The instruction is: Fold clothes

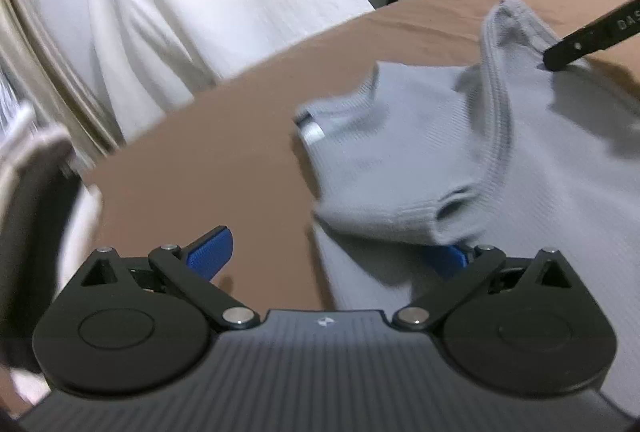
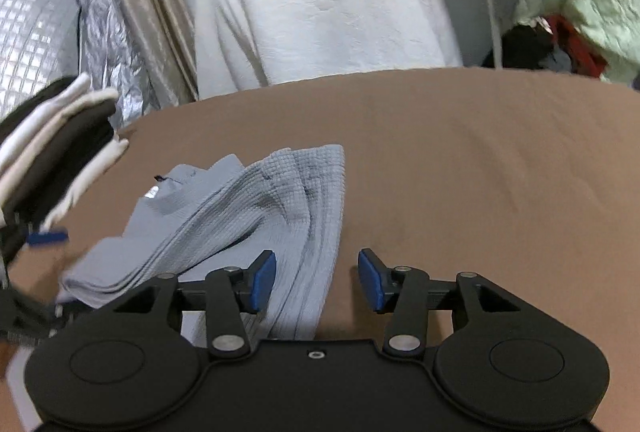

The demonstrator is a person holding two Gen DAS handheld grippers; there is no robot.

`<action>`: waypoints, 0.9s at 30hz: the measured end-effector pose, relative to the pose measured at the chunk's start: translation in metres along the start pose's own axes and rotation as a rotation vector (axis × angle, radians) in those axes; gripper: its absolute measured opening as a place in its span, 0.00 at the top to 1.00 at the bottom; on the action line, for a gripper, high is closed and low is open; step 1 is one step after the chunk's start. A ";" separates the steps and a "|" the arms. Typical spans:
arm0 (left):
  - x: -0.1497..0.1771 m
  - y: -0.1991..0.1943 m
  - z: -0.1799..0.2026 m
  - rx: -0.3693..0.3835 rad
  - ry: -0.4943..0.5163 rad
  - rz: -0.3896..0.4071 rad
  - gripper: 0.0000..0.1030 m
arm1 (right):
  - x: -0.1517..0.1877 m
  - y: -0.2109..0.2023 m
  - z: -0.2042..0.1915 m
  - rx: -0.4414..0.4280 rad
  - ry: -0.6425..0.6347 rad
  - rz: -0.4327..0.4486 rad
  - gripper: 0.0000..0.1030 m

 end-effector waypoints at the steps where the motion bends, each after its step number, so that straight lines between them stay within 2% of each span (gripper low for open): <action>1: -0.002 0.004 0.003 0.054 -0.023 -0.020 0.64 | -0.001 0.005 -0.003 -0.002 -0.021 0.006 0.50; 2: -0.003 0.008 0.007 0.127 -0.061 -0.053 0.95 | -0.002 0.008 -0.007 -0.010 -0.045 0.018 0.51; 3: -0.007 0.009 0.009 0.133 -0.068 -0.057 0.96 | -0.003 0.009 -0.009 -0.029 -0.058 0.038 0.74; 4: -0.013 0.006 0.011 0.108 -0.045 -0.037 0.96 | -0.004 0.011 -0.008 -0.038 -0.034 0.051 0.80; 6: -0.025 -0.003 0.006 0.083 -0.056 0.008 0.96 | -0.006 0.008 -0.004 -0.049 0.041 0.081 0.86; 9: -0.045 -0.016 -0.011 0.053 -0.122 0.082 0.96 | -0.014 -0.012 -0.005 -0.032 0.045 0.182 0.91; 12: -0.065 -0.019 -0.039 0.036 -0.204 0.131 0.96 | -0.033 -0.028 -0.002 -0.013 0.081 0.261 0.91; 13: -0.069 -0.013 -0.050 0.005 -0.227 0.129 0.95 | -0.040 -0.027 0.001 -0.003 0.096 0.264 0.91; 14: -0.071 -0.004 -0.061 -0.035 -0.251 0.123 0.91 | -0.045 -0.018 0.005 0.006 0.108 0.233 0.91; 15: -0.068 0.009 -0.073 -0.064 -0.304 0.093 0.80 | -0.049 -0.009 0.009 0.015 0.119 0.203 0.90; 16: -0.061 0.023 -0.085 -0.089 -0.369 0.053 0.64 | -0.053 0.000 0.013 0.025 0.131 0.173 0.88; 17: -0.051 0.035 -0.094 -0.096 -0.439 -0.005 0.38 | -0.054 0.009 0.017 0.037 0.145 0.132 0.82; 19: -0.025 0.030 -0.103 -0.065 -0.579 -0.041 0.41 | -0.042 0.026 0.031 0.077 0.180 0.006 0.78; 20: -0.012 0.026 -0.107 -0.046 -0.649 -0.050 0.40 | -0.036 0.034 0.037 0.097 0.197 -0.056 0.71; 21: -0.001 0.016 -0.106 -0.003 -0.703 -0.038 0.37 | -0.030 0.035 0.043 0.102 0.221 -0.097 0.70; 24: 0.038 -0.013 -0.091 0.130 -0.800 -0.013 0.28 | -0.008 -0.002 0.045 0.025 0.315 -0.093 0.58; 27: 0.065 -0.015 -0.082 0.154 -0.867 -0.066 0.26 | 0.025 -0.043 0.036 -0.047 0.378 -0.112 0.58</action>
Point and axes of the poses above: each gripper's, at about its wrist camera, not at the fingertips, and y roughly the way its jaws point, z to its right, x to its underside, the point moved 10 cm from there along y, roughly the way its jaws point, and after that the axes turned 14 degrees about x, right-handed, at the moved point
